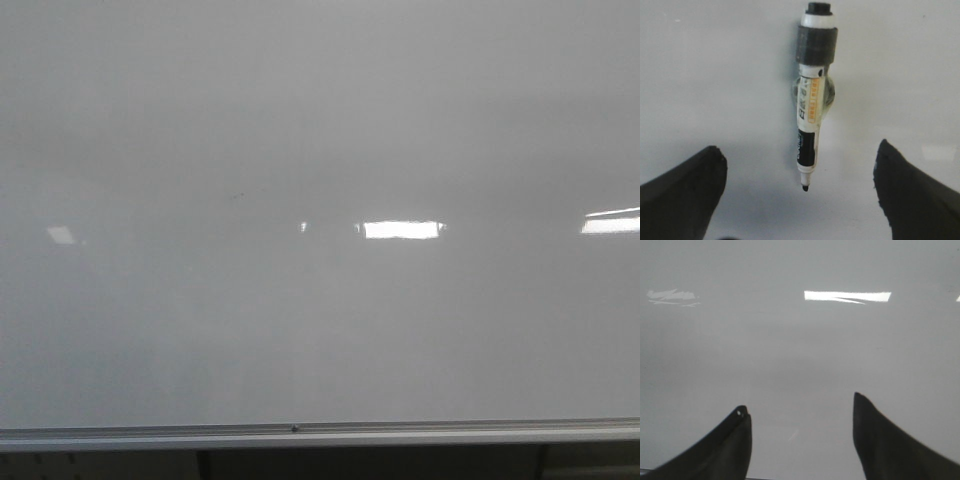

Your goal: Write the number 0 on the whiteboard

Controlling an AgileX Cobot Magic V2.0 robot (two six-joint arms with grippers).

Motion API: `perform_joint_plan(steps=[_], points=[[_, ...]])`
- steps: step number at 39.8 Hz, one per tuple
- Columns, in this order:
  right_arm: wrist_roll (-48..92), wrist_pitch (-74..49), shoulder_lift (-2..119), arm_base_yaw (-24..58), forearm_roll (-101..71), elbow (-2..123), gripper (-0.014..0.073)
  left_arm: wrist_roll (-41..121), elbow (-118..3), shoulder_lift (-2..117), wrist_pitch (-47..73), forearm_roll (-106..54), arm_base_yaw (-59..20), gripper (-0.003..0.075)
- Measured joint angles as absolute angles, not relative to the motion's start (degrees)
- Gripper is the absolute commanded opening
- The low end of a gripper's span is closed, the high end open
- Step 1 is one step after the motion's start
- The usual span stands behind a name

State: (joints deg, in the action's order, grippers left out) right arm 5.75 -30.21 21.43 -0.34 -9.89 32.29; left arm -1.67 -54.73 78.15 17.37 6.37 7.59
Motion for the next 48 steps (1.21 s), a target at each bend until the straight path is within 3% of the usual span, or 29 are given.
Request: perform_joint_plan(steps=[42,44,48], points=[[5.75,-30.73,21.43,-0.34,-9.89,32.29,0.0468,0.0,-57.2,90.85,12.32,6.35,7.59,0.0563],[5.75,-30.73,21.43,-0.34,-9.89,32.29,0.0468,0.0,-57.2,90.96,12.32,6.35,7.59,0.0548],[5.75,-30.73,21.43,-0.34,-9.89,32.29,0.0468,0.0,-57.2,90.96,12.2,6.35,7.59,0.0444]])
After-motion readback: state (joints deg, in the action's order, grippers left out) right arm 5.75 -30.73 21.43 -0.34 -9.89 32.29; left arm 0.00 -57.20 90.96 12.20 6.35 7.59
